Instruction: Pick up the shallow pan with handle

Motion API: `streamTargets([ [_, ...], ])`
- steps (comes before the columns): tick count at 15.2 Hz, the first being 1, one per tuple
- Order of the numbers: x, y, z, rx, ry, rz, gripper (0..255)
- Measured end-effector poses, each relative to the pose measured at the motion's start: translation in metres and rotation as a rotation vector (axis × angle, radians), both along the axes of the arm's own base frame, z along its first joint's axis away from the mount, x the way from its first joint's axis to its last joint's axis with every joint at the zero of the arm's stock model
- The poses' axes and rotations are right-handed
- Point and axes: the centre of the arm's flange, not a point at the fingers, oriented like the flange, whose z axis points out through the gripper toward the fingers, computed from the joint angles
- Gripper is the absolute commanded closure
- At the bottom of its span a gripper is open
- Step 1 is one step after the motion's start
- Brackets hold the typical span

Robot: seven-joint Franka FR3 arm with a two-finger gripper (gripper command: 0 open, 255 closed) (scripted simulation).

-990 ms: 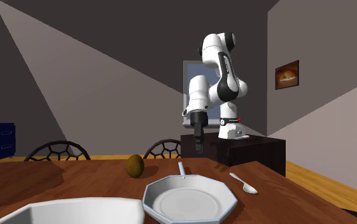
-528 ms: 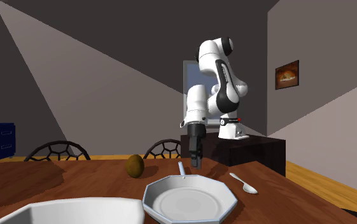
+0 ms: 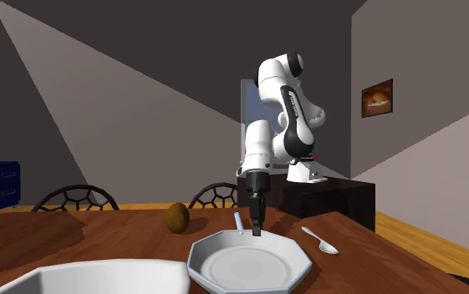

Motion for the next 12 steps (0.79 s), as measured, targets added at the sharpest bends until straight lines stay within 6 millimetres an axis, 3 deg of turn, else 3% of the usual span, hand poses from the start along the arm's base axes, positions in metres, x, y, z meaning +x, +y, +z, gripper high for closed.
streamTargets([
  [8,0.000,0.001,0.000,0.000,-0.001,0.002,255],
  [12,-0.001,0.001,0.015,0.001,-0.001,0.002,255],
])
